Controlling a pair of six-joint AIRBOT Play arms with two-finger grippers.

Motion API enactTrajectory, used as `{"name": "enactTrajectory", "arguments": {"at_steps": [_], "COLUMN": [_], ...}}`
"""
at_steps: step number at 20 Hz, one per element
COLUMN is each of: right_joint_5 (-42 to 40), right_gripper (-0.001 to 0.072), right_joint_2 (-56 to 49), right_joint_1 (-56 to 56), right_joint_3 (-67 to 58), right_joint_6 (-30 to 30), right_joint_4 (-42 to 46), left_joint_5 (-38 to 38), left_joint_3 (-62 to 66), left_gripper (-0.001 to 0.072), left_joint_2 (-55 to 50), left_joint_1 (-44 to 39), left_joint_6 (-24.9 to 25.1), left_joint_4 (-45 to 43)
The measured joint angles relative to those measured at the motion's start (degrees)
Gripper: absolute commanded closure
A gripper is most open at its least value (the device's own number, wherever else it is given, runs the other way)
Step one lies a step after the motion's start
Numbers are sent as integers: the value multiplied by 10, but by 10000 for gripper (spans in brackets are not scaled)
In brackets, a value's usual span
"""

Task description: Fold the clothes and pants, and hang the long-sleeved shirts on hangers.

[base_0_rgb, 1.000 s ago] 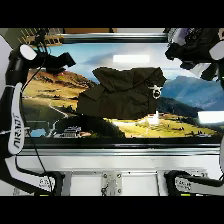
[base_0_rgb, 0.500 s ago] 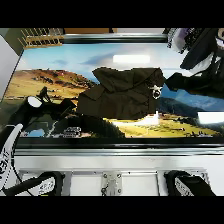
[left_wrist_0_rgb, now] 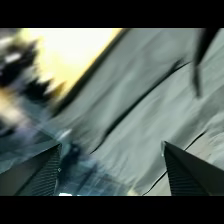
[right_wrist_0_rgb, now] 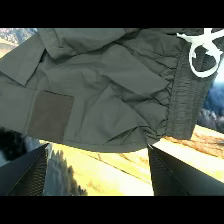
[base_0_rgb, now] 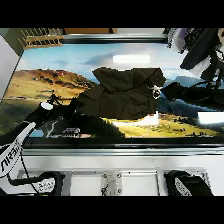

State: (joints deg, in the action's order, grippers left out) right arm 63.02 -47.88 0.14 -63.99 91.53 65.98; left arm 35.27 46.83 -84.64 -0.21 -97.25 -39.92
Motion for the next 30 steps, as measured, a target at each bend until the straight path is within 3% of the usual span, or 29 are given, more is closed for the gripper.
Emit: {"name": "enactTrajectory", "arguments": {"at_steps": [1,4,6,12,17,21,25,30], "right_joint_5": [0,0,0,4,9,-53,-164,-298], "right_gripper": [65,64,64,64,63,63,63,63], "right_joint_2": [1,2,2,2,-4,-48,-136,-252], "right_joint_1": [0,0,0,-2,-64,-133,-124,-58], "right_joint_3": [1,2,2,10,109,225,280,283], "right_joint_6": [0,0,0,5,87,130,117,31], "right_joint_4": [0,-2,-2,10,42,8,-71,-225], "left_joint_5": [-6,-19,-23,-23,-18,-15,-14,-12], "left_joint_3": [13,45,58,57,-28,-85,-105,-111], "left_gripper": [-9,299,704,701,702,701,701,701], "left_joint_2": [-10,-38,-51,-24,67,132,162,171], "left_joint_1": [-5,-14,-17,-19,-19,-19,-19,-19], "left_joint_6": [0,-2,-5,18,67,92,102,108], "left_joint_4": [2,4,3,4,4,4,4,5]}}
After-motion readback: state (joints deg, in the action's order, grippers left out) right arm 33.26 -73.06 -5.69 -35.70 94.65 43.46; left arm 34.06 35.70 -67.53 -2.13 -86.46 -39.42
